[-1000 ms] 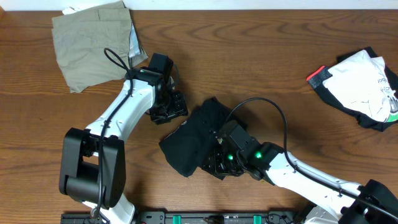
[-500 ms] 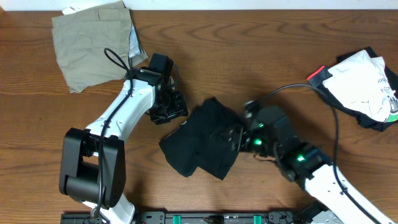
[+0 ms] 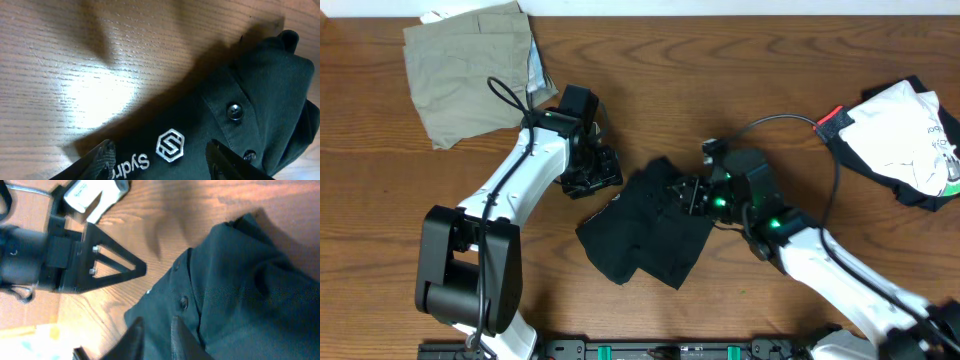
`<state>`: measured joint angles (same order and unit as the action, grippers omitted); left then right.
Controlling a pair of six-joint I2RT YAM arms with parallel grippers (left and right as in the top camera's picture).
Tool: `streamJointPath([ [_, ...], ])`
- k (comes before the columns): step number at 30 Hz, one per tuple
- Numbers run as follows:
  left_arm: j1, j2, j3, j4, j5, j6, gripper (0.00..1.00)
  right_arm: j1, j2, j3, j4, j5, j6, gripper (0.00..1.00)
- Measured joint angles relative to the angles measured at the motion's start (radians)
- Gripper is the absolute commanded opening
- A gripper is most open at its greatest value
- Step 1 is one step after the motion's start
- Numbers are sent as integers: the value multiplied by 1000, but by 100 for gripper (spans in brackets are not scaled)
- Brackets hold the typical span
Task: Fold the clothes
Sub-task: 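Grasp the bundle's top edge with both grippers and lift slightly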
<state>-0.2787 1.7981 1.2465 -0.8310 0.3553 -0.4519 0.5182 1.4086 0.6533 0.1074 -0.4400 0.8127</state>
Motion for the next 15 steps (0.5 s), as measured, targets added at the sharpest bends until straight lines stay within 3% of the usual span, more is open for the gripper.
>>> streamJointPath([
  [4,0,0,-2,3,0,0,60,0,138,0,90,-35,29,2],
  [15,0,0,-2,-37,4,37,59,-1,370,0,198,-51,31,6],
])
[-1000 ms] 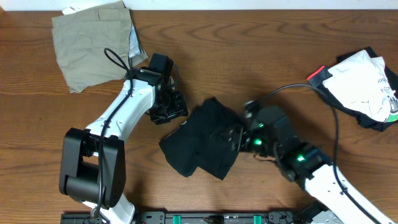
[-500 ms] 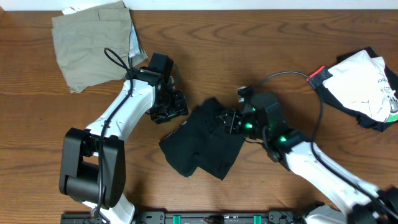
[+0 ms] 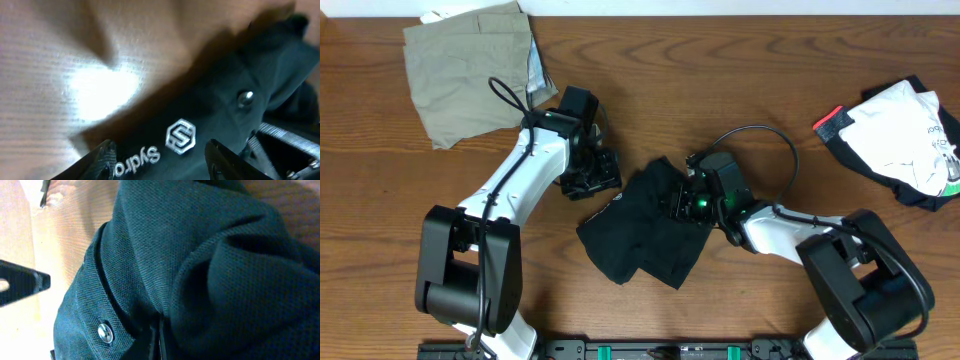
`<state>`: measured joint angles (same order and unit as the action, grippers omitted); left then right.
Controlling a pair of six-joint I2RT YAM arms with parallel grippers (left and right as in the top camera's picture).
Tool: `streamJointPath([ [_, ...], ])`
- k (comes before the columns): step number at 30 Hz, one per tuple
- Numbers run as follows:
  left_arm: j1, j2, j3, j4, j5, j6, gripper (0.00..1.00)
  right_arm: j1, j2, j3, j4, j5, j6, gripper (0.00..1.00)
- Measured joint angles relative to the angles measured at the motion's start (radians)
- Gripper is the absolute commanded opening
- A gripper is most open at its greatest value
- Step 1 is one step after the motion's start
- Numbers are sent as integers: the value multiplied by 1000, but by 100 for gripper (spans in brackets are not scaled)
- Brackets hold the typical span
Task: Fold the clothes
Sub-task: 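Grasp the bundle's top edge with both grippers and lift slightly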
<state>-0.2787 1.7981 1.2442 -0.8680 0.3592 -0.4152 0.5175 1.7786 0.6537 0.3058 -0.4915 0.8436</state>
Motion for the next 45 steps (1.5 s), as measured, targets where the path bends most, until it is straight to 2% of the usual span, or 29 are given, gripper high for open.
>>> streamJointPath([
  [8,-10,-5,0,-55,116,111,52,0,8,0,53,-2,-34,7],
  [16,-114,-128,-2,-87,160,188,51,-71,8,0,180,2,-40,8],
  [21,-144,-167,-7,-86,166,194,28,-118,7,0,251,3,-16,11],
  [26,-149,-167,-121,31,167,165,19,-122,6,0,272,2,-13,10],
  [31,-149,-165,-247,138,166,124,19,-123,6,3,271,-2,-11,9],
  [39,-149,-165,-308,234,166,75,19,-105,6,17,272,-10,-11,9],
  [45,-149,-165,-360,263,166,48,19,-31,6,19,258,4,-10,10],
])
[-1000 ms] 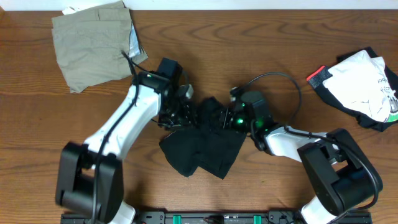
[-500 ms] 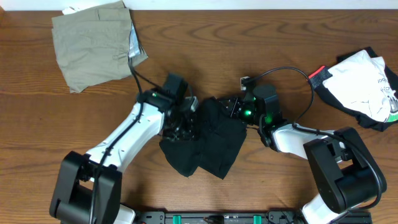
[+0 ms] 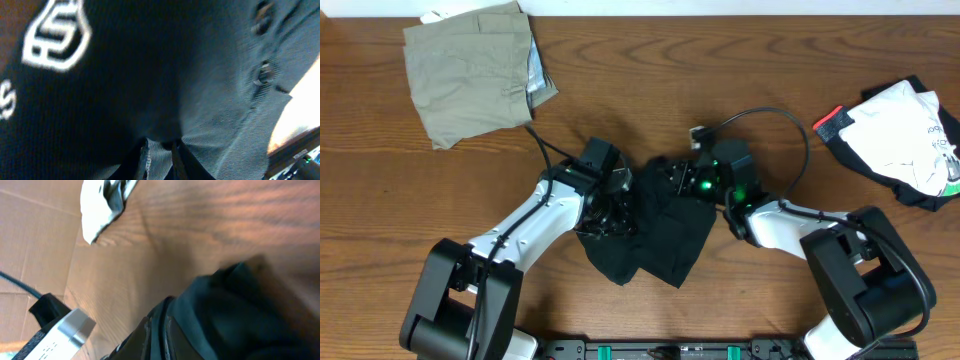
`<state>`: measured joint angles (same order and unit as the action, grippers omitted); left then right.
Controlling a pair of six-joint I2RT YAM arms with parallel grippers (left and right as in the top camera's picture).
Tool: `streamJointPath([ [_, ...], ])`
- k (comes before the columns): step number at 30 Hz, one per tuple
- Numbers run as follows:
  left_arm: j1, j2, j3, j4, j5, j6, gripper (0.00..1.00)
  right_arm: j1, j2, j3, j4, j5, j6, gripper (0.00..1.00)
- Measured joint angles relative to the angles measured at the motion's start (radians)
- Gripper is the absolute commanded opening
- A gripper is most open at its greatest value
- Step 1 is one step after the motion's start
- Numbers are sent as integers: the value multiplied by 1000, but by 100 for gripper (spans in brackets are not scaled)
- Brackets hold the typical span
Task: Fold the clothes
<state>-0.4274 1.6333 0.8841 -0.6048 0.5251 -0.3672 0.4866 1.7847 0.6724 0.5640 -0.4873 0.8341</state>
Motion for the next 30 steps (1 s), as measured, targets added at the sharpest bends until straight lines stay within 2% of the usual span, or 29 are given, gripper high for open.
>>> streamJointPath([
  [10,0,0,-10,-15,-24,-36,19,21,2,0,-31,52,-13,15],
  [20,0,0,-45,-7,-43,-74,19,18,79,2,17,66,-20,16],
  [30,0,-11,-79,9,-44,-86,19,-56,80,2,-12,79,-30,15],
])
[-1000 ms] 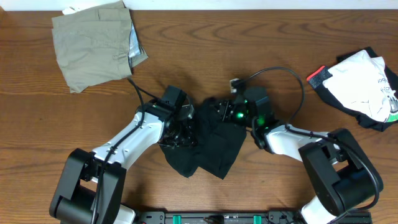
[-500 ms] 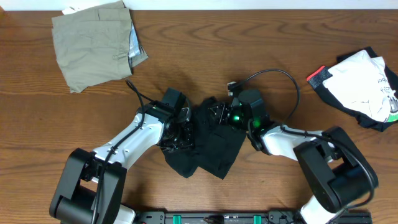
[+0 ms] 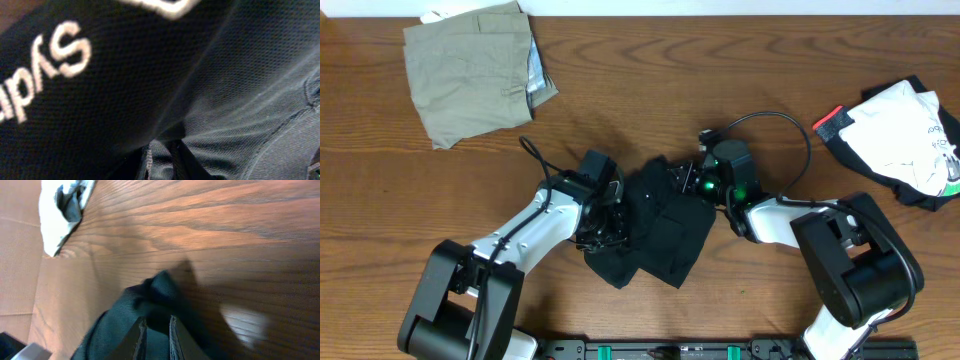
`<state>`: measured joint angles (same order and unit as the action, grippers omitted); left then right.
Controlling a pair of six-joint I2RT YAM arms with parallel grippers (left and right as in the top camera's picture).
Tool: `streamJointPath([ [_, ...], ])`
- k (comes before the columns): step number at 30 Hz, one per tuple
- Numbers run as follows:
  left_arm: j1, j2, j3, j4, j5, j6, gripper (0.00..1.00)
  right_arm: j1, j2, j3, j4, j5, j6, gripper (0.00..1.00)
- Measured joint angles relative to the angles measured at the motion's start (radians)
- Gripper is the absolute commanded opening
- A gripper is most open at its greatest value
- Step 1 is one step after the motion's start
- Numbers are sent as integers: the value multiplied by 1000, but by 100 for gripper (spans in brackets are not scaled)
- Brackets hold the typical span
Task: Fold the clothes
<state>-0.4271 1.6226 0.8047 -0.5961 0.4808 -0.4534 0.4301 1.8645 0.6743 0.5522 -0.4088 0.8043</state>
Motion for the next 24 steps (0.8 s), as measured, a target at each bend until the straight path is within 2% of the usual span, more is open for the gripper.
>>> streamJointPath([
  [4,0,-5,-11,-1,-10,-6,19,-17,0,0,-13,3,-6,15],
  [8,0,-5,-12,-2,-10,-14,19,-24,0,0,-14,2,-11,10],
  [11,1,-5,-13,-4,-16,-21,6,-24,0,0,-16,2,-13,10],
  [14,2,-8,-15,-7,-20,-19,6,-24,0,0,-16,2,-13,15],
  [15,2,-11,-15,-10,-21,-19,6,-24,0,0,-16,1,-13,18],
  [17,1,-19,-15,-29,-24,-19,6,-24,0,0,-17,0,-23,37],
  [22,0,-108,-15,-125,-48,-8,7,-39,-8,2,-61,-2,-39,73],
  [23,0,-142,-15,-127,-55,-2,13,-48,-16,6,-75,-5,-42,77],
  [24,0,-184,-14,-128,-66,8,27,-55,-26,13,-97,-4,-49,80],
])
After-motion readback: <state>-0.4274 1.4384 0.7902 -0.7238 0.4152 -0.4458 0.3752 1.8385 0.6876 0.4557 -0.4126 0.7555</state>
